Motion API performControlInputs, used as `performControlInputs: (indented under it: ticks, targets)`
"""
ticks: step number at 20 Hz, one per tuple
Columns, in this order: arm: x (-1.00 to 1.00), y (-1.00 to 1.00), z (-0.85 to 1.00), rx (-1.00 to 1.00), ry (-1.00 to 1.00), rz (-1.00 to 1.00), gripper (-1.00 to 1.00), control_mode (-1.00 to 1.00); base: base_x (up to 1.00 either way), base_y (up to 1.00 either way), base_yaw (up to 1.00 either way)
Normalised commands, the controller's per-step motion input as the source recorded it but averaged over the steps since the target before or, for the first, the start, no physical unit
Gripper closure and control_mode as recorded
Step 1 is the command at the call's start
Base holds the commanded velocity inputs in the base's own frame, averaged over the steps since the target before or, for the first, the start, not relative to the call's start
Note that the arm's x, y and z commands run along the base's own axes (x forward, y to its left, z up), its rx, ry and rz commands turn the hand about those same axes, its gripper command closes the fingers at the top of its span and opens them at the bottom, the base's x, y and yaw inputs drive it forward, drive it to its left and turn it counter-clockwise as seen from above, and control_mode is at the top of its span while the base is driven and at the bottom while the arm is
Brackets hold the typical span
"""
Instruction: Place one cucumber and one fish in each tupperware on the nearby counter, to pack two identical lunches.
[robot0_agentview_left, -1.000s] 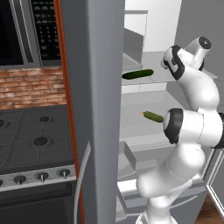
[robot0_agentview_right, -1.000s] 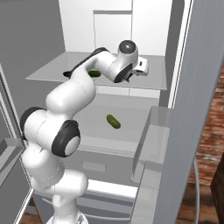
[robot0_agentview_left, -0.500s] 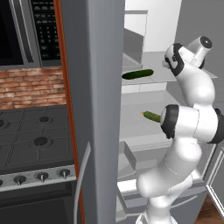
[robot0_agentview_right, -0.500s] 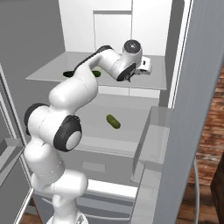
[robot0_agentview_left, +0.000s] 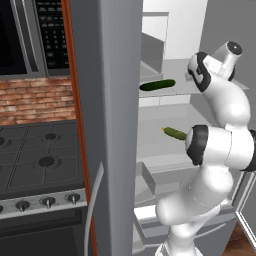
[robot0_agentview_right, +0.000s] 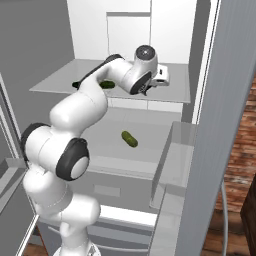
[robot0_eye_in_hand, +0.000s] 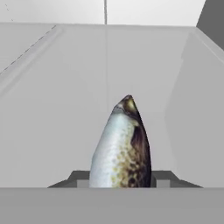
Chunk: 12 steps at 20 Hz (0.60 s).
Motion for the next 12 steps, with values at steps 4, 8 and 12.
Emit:
performControlInputs:
  ticks: [4, 8, 12]
  targets:
    - [-1.00, 0.46, -0.69, 0.00, -0.02, 0.00, 1.00, -1.00, 0.00, 0.00, 0.00]
    - [-1.00, 0.16, -0.25, 0.00, 0.00, -0.01, 1.00, -1.00, 0.00, 0.00, 0.00]
    - [-1.00, 0.06, -0.01, 0.00, 0.00, -0.04, 1.00, -1.00, 0.00, 0.00, 0.00]
